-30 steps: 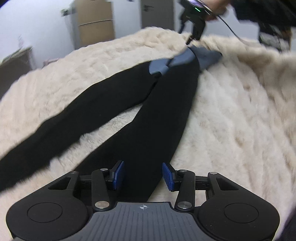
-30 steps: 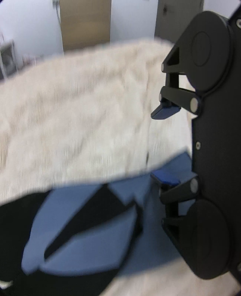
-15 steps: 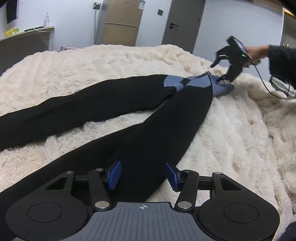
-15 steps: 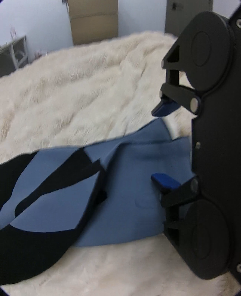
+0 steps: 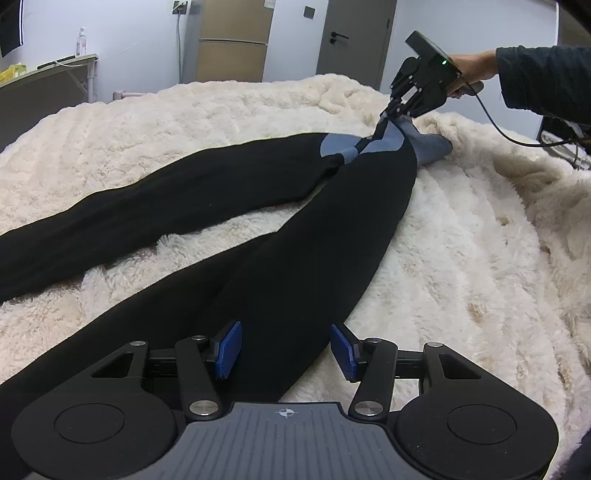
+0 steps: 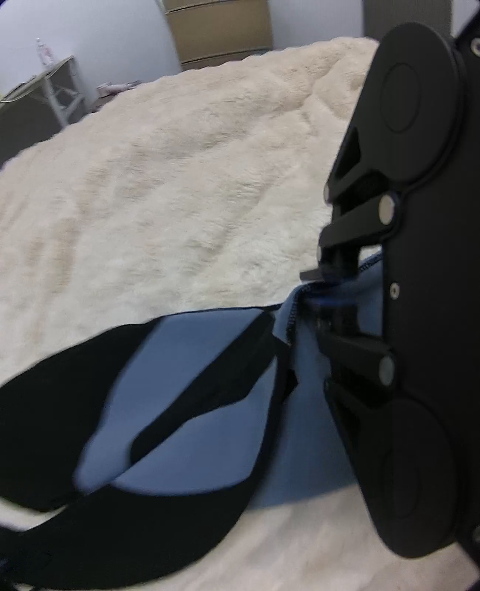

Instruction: Fold clothes

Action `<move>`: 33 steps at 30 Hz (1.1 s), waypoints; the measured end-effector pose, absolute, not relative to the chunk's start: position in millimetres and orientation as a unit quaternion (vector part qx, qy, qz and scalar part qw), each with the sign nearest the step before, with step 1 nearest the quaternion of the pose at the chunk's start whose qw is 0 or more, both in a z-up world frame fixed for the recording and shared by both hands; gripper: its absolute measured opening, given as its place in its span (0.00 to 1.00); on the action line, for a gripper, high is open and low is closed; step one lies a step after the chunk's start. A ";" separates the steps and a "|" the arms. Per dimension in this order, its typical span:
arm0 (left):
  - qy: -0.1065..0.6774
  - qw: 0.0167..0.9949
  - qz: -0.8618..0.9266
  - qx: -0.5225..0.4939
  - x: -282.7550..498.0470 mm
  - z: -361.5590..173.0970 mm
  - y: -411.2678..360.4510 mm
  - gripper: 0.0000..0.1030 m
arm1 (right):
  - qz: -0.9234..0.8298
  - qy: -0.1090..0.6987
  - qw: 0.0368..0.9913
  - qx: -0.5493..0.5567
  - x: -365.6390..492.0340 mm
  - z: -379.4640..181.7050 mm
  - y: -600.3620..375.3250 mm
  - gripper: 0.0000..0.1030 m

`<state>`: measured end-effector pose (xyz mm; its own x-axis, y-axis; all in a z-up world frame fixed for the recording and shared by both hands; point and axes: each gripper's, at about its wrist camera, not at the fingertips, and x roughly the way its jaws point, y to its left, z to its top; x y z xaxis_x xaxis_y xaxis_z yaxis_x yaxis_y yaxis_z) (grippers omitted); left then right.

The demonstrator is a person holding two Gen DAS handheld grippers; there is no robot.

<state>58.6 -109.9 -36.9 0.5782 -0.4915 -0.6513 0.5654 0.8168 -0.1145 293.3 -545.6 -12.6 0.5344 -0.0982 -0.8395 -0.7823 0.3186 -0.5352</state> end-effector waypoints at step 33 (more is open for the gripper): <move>0.126 0.970 -0.158 -0.132 -24.5 65.7 29.3 0.62 | 0.321 0.086 0.789 -0.516 9.0 -72.5 -253.9 1.00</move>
